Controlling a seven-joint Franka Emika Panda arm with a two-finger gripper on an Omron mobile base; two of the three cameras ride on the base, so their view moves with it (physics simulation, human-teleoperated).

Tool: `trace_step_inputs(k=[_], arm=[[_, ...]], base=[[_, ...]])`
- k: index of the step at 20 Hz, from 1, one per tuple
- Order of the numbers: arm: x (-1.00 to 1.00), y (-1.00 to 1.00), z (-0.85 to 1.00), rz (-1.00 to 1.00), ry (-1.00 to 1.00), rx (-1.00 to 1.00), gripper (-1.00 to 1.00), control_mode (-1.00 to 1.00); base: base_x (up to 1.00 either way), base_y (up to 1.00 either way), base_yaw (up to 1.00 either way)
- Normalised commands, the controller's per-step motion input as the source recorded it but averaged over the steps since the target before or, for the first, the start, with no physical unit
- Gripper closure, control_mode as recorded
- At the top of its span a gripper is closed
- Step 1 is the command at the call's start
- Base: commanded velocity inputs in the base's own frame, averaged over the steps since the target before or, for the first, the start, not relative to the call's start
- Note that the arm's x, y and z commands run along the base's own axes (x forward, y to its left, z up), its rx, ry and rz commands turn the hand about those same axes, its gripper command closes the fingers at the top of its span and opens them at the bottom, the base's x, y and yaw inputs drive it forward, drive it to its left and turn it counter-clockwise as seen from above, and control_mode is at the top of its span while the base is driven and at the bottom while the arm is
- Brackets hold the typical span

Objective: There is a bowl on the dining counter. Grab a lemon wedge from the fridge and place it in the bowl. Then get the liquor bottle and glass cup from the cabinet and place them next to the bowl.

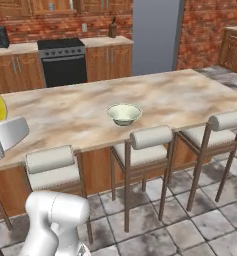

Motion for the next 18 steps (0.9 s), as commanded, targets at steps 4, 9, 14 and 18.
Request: trace_step_inputs(k=[4, 9, 14, 18], arm=[[0.00, 0.00, 0.00, 0.00, 0.00, 0.00, 1.00, 1.00], [0.00, 0.00, 0.00, 0.00, 0.00, 0.00, 1.00, 1.00], [0.00, 0.00, 0.00, 0.00, 0.00, 0.00, 1.00, 1.00], [0.00, 0.00, 0.00, 0.00, 0.00, 0.00, 1.00, 1.00]], base=[[0.44, -0.67, 0.39], [0.48, -0.59, 0.38], [0.46, -0.56, 0.39], [0.50, -0.56, 0.35]])
